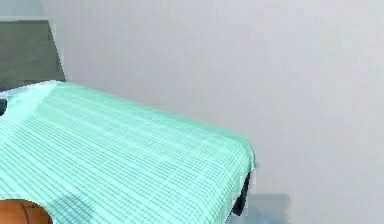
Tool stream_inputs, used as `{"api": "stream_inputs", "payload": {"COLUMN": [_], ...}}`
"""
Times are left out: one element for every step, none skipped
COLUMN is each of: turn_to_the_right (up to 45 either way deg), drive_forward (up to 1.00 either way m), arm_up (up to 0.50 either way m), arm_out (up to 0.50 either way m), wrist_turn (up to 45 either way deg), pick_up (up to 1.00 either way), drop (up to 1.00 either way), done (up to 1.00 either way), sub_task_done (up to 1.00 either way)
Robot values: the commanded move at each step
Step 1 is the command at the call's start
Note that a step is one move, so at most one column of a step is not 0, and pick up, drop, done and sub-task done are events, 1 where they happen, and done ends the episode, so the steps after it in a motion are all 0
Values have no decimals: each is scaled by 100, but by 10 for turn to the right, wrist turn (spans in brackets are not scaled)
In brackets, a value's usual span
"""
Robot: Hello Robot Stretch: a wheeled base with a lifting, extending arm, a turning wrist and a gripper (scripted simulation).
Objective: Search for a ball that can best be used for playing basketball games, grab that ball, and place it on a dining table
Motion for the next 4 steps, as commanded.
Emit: {"api": "stream_inputs", "payload": {"turn_to_the_right": [450,450,300,0], "drive_forward": [0,0,0,25], "arm_up": [0,0,0,0], "arm_out": [0,0,0,0], "wrist_turn": [0,0,0,0], "pick_up": [0,0,0,0], "drop": [0,0,0,0], "done": [0,0,0,0], "sub_task_done": [0,0,0,0]}}
